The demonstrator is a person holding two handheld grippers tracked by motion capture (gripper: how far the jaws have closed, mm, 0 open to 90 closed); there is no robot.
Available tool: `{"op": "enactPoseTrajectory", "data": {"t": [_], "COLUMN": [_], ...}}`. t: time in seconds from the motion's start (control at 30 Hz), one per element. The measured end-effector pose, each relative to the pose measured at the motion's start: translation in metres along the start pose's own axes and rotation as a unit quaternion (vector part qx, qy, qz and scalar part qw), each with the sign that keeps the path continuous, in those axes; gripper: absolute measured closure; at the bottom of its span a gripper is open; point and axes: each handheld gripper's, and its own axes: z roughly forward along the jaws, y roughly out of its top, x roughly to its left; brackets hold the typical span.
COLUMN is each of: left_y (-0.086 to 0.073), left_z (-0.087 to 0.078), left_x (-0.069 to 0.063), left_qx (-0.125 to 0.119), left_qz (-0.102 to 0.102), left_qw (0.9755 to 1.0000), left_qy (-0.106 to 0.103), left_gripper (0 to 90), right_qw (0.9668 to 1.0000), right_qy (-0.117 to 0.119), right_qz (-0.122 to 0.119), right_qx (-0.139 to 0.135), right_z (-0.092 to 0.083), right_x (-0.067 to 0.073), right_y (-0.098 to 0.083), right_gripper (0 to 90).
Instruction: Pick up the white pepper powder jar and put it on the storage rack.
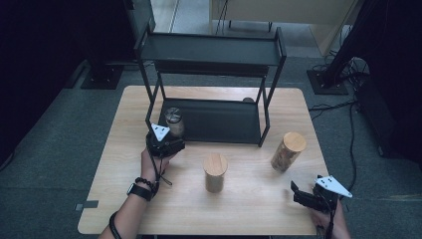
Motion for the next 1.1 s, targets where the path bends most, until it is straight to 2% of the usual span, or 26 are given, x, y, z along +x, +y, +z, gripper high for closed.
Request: {"op": "enactPoseTrajectory", "data": {"t": [0.1, 0.3, 0.47, 0.5, 0.53, 0.63, 0.9, 1.1], "left_y": [-0.002, -0.005, -0.006, -0.006, -0.006, -0.007, -0.013, -0.018], "left_z": [-0.004, -0.009, -0.015, -0.016, -0.016, -0.019, -0.024, -0.029], "left_x": [0.000, 0.000, 0.002, 0.003, 0.003, 0.004, 0.009, 0.015], "left_qx": [-0.010, -0.015, -0.028, -0.028, -0.024, -0.025, -0.026, -0.023], "left_qz": [0.007, 0.013, 0.013, 0.014, 0.019, 0.028, 0.020, 0.023], "left_qw": [0.9998, 0.9996, 0.9988, 0.9986, 0.9983, 0.9983, 0.9982, 0.9984], "left_qy": [-0.015, -0.023, -0.037, -0.043, -0.049, -0.044, -0.050, -0.046], "left_gripper": [19.1, 19.0, 18.8, 17.8, 7.8, 5.7, 1.5, 0.1], "right_qw": [1.0000, 1.0000, 1.0000, 1.0000, 1.0000, 1.0000, 1.0000, 1.0000], "right_qy": [0.001, 0.000, 0.000, 0.000, 0.000, 0.000, -0.002, -0.003], "right_qz": [0.000, 0.001, -0.001, -0.001, -0.002, -0.002, -0.003, -0.003], "right_qx": [-0.001, -0.002, -0.002, -0.002, -0.002, -0.002, -0.002, -0.003], "right_z": [0.000, 0.000, -0.001, -0.001, -0.001, 0.000, 0.000, 0.000], "right_x": [0.000, 0.000, 0.000, 0.000, 0.000, 0.000, 0.001, 0.001], "right_y": [0.000, 0.000, 0.000, 0.000, 0.000, 0.000, 0.000, 0.000], "right_gripper": [1.3, 1.3, 1.3, 1.3, 1.3, 1.3, 1.2, 1.3]}}
